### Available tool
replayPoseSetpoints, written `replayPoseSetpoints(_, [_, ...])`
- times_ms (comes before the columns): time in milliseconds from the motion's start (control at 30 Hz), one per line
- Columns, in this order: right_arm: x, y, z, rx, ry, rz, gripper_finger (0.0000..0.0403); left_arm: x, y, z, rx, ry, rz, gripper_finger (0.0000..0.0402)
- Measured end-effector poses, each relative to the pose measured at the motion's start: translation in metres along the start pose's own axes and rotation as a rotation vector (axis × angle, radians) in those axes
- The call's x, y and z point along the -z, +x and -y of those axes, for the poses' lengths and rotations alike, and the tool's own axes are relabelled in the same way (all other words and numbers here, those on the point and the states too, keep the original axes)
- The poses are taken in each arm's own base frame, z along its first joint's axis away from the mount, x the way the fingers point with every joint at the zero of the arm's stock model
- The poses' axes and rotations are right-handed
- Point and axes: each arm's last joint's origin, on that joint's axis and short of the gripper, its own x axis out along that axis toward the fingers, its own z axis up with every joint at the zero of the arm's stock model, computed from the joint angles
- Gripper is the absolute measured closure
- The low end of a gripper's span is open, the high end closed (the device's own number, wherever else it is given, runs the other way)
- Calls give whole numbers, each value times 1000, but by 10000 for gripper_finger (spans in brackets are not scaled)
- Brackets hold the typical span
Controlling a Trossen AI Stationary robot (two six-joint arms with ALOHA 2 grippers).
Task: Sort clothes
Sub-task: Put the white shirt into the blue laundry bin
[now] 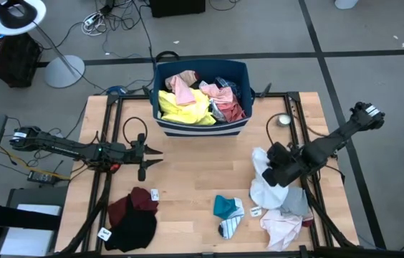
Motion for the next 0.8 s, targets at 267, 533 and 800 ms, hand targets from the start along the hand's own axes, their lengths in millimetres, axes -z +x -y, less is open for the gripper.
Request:
replayPoseSetpoints(267, [-51, -59, -7, -66, -87, 277, 399, -1, 0, 0, 0, -2, 7, 265])
replayPoseSetpoints(533, [-111, -99, -1, -108, -160, 508, 399, -1, 0, 0, 0, -2, 7, 265])
replayPoseSetpoints(800, [-171, -125, 8, -181, -231, 783, 399, -1, 0, 0, 0, -1, 6, 265])
